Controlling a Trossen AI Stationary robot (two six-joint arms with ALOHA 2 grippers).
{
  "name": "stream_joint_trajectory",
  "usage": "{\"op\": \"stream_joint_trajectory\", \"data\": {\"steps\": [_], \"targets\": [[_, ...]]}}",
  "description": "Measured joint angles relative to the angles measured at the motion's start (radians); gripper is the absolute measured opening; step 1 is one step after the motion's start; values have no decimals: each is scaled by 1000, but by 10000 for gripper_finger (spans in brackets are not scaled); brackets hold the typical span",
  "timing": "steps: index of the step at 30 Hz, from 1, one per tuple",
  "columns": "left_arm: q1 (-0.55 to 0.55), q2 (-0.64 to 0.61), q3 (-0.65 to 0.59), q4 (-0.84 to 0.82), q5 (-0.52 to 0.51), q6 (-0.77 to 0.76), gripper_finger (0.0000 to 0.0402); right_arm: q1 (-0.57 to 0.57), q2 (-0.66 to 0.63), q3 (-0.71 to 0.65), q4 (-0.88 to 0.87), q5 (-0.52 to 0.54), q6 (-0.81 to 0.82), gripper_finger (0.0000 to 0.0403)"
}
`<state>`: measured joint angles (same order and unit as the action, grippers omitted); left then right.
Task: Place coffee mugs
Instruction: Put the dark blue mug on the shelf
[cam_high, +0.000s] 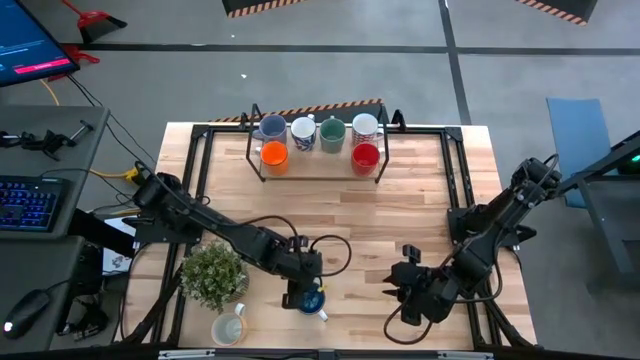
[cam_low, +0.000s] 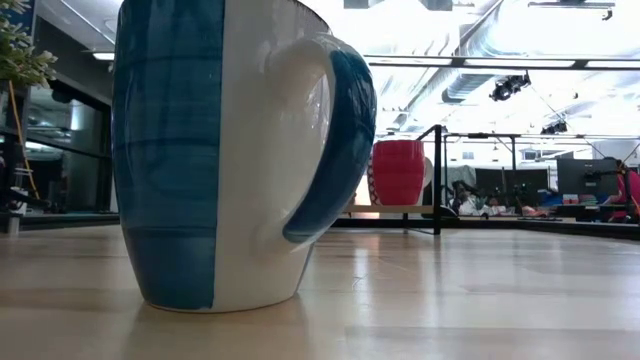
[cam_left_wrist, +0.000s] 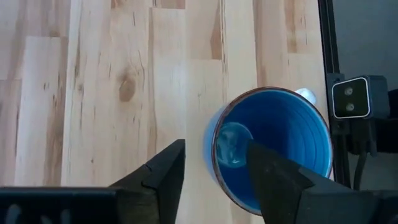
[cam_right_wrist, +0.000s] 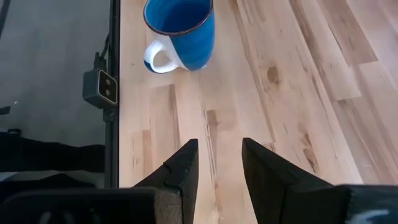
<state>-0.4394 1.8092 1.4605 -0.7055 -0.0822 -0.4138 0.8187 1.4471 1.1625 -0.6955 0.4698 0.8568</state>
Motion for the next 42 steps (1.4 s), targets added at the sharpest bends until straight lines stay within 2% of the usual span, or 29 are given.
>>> {"op": "stream_joint_trajectory", "data": {"steps": [17, 30, 34, 38, 42], "targets": [[-9, 133, -1, 38, 50, -3, 161, 2, 0, 1, -50, 5, 37, 103], [16, 149, -1, 52, 48, -3, 159, 2, 0, 1, -57, 5, 36, 103], [32, 158, 0, 51, 47, 6, 120, 2, 0, 1, -57, 5, 36, 103], [42, 159, -1, 46, 49, 52, 30, 2, 0, 1, -64, 5, 37, 103], [60, 160, 0, 50, 31, 49, 14, 2, 0, 1, -77, 6, 37, 103]]}}
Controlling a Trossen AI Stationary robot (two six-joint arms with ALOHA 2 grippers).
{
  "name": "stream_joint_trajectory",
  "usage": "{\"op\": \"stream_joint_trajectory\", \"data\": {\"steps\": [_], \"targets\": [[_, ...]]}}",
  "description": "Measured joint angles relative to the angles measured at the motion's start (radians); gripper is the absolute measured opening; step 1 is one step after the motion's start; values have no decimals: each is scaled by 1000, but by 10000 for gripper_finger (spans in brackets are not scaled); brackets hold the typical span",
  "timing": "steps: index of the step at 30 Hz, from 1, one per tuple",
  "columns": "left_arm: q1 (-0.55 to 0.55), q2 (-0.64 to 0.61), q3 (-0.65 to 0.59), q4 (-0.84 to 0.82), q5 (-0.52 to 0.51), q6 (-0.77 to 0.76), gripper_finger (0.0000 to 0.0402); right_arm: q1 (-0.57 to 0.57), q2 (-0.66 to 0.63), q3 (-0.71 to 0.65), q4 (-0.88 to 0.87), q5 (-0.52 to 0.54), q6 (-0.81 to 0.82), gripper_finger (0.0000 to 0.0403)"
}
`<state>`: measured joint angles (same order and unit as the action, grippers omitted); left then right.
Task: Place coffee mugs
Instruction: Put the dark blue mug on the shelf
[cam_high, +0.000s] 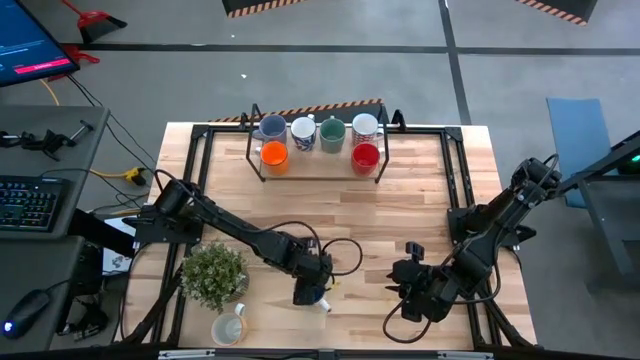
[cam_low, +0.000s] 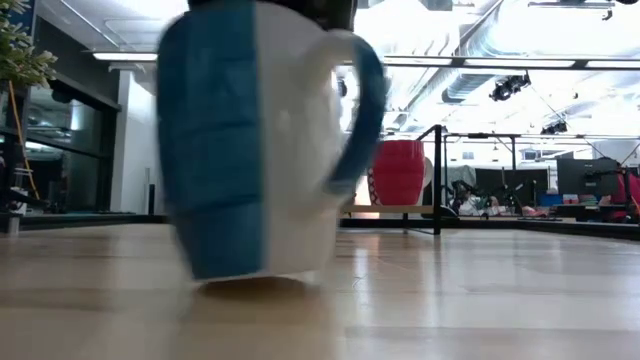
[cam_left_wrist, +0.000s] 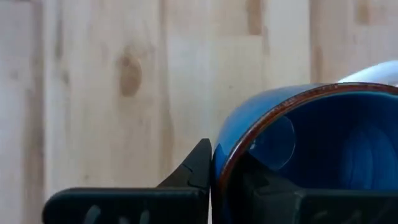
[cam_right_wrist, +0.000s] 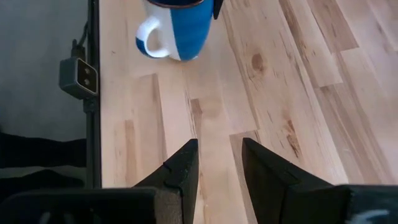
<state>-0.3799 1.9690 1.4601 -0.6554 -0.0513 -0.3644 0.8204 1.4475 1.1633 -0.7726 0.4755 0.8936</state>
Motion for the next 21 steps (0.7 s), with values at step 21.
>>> {"op": "stream_joint_trajectory", "data": {"steps": [21], "targets": [[276, -223, 191, -374, -147, 210, 5, 1, 0, 0, -69, 36, -4, 103]]}}
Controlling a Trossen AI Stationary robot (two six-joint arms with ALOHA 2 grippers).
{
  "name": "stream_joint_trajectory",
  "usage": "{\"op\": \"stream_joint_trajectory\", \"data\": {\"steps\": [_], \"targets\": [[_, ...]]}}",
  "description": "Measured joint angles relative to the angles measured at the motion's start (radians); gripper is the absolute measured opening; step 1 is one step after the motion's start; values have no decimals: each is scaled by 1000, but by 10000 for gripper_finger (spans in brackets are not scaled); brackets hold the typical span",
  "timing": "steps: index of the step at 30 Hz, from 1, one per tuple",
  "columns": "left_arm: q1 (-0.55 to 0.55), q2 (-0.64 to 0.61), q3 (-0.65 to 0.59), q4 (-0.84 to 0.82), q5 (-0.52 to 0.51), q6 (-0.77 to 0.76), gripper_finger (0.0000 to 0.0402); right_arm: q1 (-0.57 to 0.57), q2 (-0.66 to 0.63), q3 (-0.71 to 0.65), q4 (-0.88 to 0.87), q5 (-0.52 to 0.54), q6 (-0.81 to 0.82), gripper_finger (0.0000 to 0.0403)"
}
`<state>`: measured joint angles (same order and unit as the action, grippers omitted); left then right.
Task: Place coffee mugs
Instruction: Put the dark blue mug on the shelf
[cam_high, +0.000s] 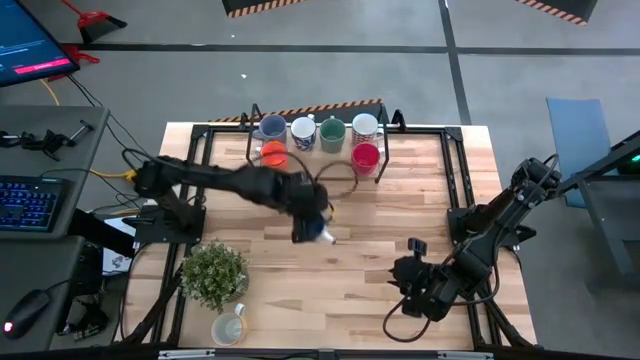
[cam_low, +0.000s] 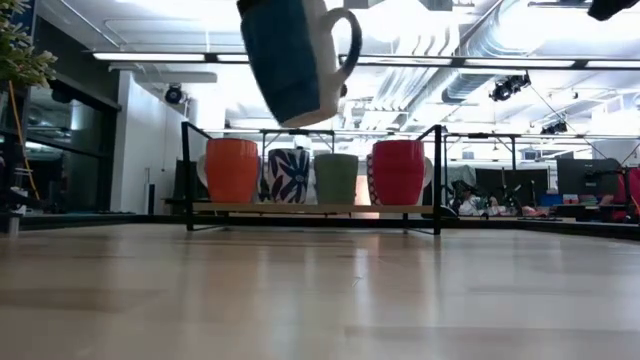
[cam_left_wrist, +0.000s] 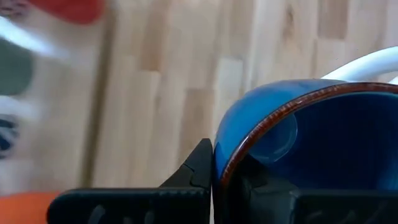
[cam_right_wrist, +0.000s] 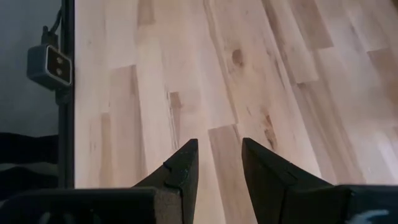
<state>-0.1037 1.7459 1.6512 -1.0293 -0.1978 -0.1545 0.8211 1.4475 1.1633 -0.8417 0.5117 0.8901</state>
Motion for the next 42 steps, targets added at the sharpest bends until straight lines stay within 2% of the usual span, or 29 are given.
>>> {"op": "stream_joint_trajectory", "data": {"steps": [7, 14, 19, 26, 31, 36, 42], "targets": [[159, -7, 2, 0, -13, 85, 5, -3, 0, 0, 0, 20, 0, 103], [309, 51, 2, 40, 16, 62, 5, -3, 0, 0, 8, 38, 11, 103], [366, 103, 2, 50, 55, 137, 5, -3, 0, 0, 19, 38, 11, 103], [429, 171, 26, 49, 56, 220, 4, -12, 0, 0, 29, 38, 11, 103], [474, 193, 114, 38, 58, 362, 4, -31, 0, 0, 46, 37, 11, 103], [503, 194, 165, -3, 118, 625, 4, -40, 0, 0, 46, 37, 8, 103], [516, 194, 177, -65, 128, 804, 4, -43, 0, 0, 46, 39, 0, 103]]}}
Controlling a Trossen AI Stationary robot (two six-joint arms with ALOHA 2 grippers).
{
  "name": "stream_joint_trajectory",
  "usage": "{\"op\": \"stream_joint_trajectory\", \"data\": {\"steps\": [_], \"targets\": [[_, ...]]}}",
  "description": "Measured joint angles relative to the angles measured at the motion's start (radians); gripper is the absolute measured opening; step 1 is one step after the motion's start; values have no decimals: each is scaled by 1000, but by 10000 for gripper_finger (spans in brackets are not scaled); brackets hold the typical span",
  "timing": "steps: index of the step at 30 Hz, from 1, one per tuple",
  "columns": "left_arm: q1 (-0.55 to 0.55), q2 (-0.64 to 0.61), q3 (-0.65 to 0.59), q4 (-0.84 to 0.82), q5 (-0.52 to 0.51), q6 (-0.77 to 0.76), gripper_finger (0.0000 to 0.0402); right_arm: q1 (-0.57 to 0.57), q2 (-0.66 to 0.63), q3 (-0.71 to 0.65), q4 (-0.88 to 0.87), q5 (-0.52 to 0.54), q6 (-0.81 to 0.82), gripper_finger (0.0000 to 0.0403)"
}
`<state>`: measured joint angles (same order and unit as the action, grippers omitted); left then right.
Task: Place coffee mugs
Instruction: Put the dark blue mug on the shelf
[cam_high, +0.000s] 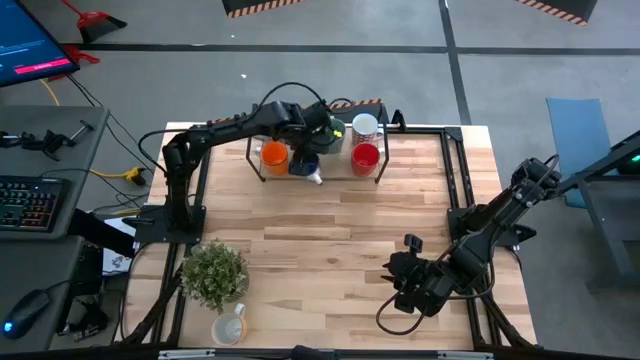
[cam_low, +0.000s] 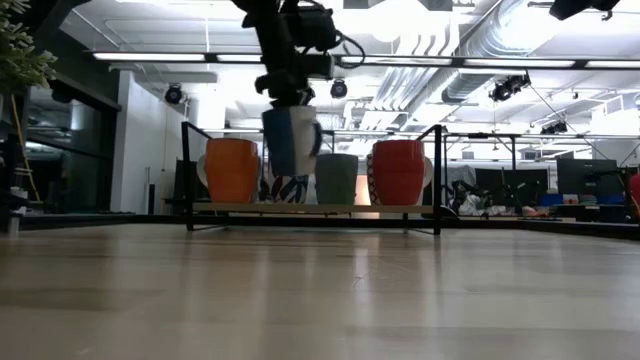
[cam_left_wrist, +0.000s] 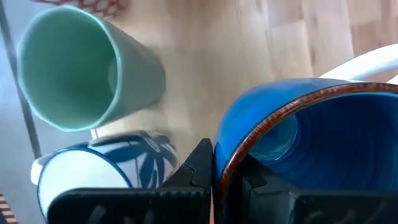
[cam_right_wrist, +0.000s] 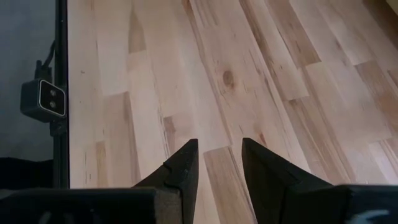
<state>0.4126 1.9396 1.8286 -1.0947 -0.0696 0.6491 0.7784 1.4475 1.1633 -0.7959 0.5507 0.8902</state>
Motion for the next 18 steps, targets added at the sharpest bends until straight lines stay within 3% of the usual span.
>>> {"op": "stream_joint_trajectory", "data": {"steps": [18], "targets": [[34, 103, 1, -5, -81, 74, 4, 0, 0, 0, 1, 24, 4, 103]]}}
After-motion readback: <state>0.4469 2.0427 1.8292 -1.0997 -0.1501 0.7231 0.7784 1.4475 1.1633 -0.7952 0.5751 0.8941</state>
